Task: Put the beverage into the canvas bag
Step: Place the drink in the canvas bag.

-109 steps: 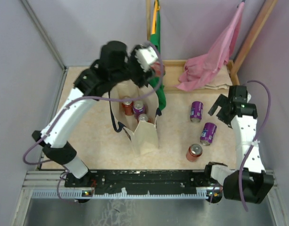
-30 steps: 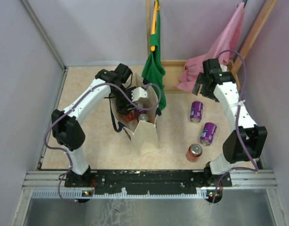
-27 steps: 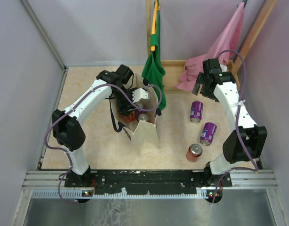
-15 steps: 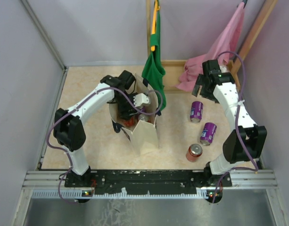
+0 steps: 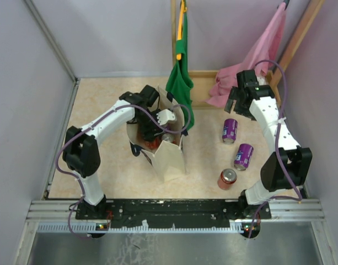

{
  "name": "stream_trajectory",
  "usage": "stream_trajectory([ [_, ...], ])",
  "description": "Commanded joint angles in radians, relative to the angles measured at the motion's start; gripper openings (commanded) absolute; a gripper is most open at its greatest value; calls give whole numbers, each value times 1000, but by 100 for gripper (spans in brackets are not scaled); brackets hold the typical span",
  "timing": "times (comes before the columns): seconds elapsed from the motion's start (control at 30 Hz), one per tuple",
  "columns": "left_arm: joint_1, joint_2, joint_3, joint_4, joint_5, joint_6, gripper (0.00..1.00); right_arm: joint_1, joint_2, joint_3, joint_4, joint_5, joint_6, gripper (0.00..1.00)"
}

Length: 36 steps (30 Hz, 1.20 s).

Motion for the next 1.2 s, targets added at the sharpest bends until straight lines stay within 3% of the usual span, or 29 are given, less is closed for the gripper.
stream_trajectory([
  [0.0, -4, -34, -14, 10, 2, -40, 0, 7, -34, 5, 37, 2, -8, 99],
  [0.5, -16, -39, -66, 22, -24, -87, 0, 7, -87, -61, 40, -2, 16, 99],
  [0.67, -19, -49, -51, 12, -25, -100, 46, 7, -101, -73, 41, -2, 15, 99],
  [0.73, -20, -63, -45, 12, -26, -104, 57, 7, -108, -78, 41, -3, 16, 99],
  [0.87, -22, -80, -31, 10, -29, -117, 73, 7, -117, -81, 35, -5, 21, 99],
  [1.17, -24, -94, 7, -7, -27, -132, 89, 7, -134, -88, 18, -4, 34, 99],
])
